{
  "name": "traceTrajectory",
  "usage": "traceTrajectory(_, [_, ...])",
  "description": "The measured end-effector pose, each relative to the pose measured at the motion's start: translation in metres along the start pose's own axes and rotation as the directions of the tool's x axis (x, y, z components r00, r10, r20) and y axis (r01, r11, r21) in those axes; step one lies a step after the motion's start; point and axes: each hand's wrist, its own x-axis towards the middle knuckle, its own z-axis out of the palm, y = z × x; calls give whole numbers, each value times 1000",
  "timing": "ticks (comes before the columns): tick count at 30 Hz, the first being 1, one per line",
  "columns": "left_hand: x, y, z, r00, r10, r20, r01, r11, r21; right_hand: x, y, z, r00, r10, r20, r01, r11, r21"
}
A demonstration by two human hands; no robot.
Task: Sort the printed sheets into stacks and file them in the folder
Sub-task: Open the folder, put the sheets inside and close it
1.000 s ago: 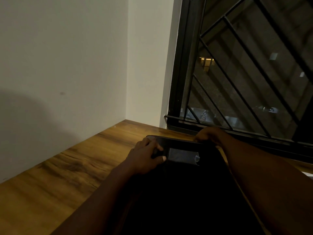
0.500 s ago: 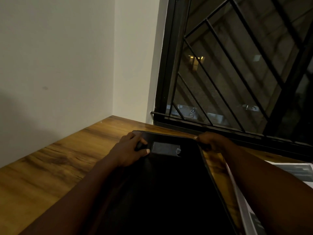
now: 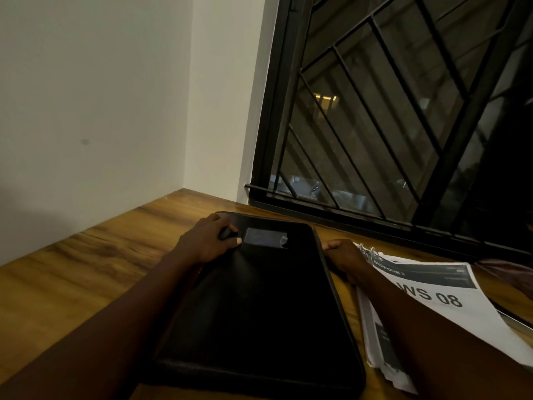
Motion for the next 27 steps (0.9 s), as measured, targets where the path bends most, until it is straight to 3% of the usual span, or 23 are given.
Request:
traceTrajectory(12, [-16,19,-11,1000,-3,17,1,992,125,-116,8,-22,999,-21,43,24,997,-75])
traceTrajectory(15, [-27,35,-20,986,-23,167,-10,980,198,-128,7,-22,999,-37,16,38,993,-113])
traceTrajectory(20, [-77,58,-28,876,171,452,-278,943,182,-133,2,-22,1000,-9,8,10,993,-114])
traceTrajectory(27, [-93,54,-13,919,198,342,-270,946,178,-192,4,-28,999,-29,-25,23,982,-187])
